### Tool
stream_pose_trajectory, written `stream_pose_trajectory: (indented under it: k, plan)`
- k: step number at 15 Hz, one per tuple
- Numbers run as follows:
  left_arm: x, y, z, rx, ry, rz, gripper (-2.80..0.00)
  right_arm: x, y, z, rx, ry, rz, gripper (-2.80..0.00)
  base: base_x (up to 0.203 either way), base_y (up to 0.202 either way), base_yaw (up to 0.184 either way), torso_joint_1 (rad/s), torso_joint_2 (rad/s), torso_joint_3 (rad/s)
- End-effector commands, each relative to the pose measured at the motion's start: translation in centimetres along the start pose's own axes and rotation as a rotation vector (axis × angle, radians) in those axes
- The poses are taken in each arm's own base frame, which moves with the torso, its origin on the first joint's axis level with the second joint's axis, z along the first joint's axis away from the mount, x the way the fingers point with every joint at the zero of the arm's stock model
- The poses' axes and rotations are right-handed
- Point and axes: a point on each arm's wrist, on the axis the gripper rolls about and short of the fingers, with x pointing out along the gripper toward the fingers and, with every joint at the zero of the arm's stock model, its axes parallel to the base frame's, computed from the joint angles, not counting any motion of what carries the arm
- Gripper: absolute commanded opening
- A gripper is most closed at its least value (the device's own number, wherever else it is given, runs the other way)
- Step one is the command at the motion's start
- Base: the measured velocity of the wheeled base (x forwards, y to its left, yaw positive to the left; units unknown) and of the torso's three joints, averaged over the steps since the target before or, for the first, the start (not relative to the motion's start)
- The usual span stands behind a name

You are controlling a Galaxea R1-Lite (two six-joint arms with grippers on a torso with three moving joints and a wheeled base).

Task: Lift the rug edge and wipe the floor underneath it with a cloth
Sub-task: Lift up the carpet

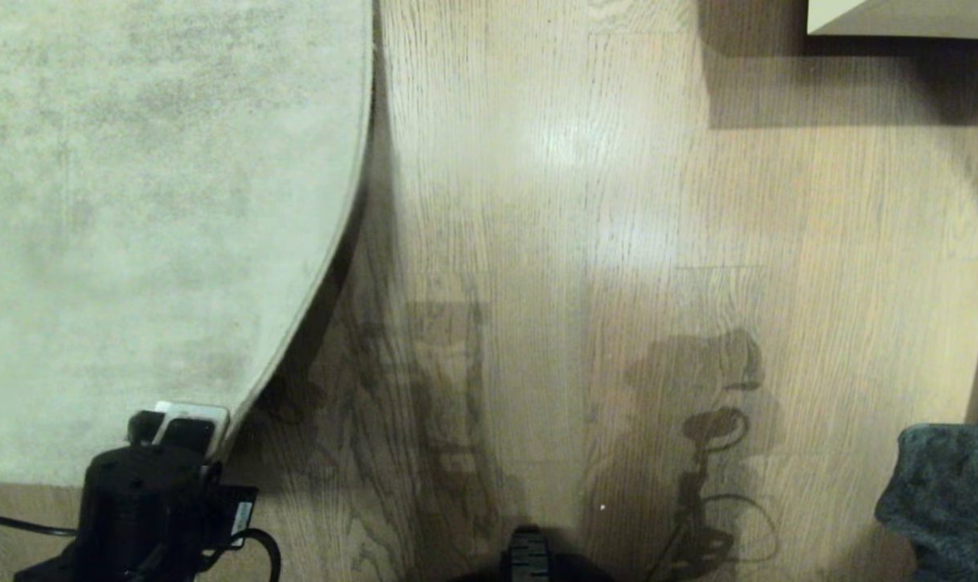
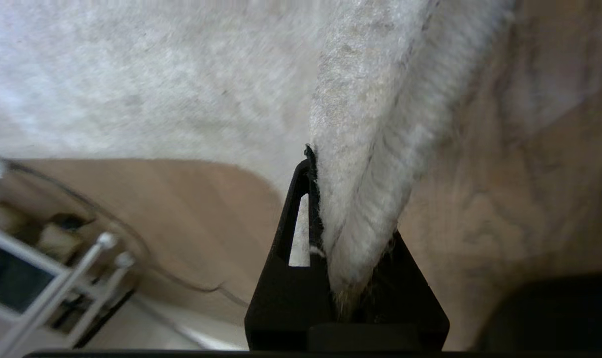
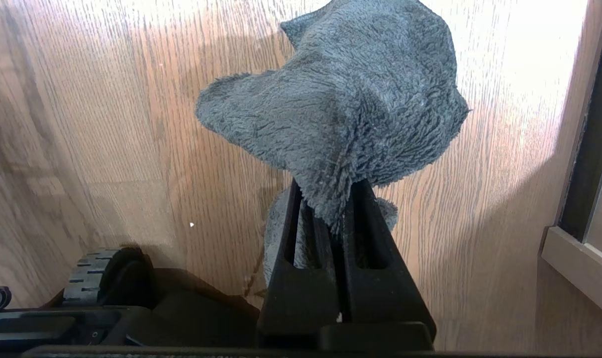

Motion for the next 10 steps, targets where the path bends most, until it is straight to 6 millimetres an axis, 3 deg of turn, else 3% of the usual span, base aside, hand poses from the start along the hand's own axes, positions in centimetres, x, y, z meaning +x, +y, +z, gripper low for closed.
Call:
stream_pose_trajectory:
  k: [1,10]
  plan:
    - [-0.6,1.1,0.5,-0.054,-0.045,-0.017,-2.80,0.0,0.0,0.0,0.001,0.001,0.000,-2.80,0.000,0.000,0.000,0.000,0.00,0.000]
    - [0.4,4.1,1.0,-0.139,-0.093,-0.132,-2.80,0.0,0.0,0.0,0.001,0.001,0.000,-2.80,0.000,0.000,0.000,0.000,0.00,0.000]
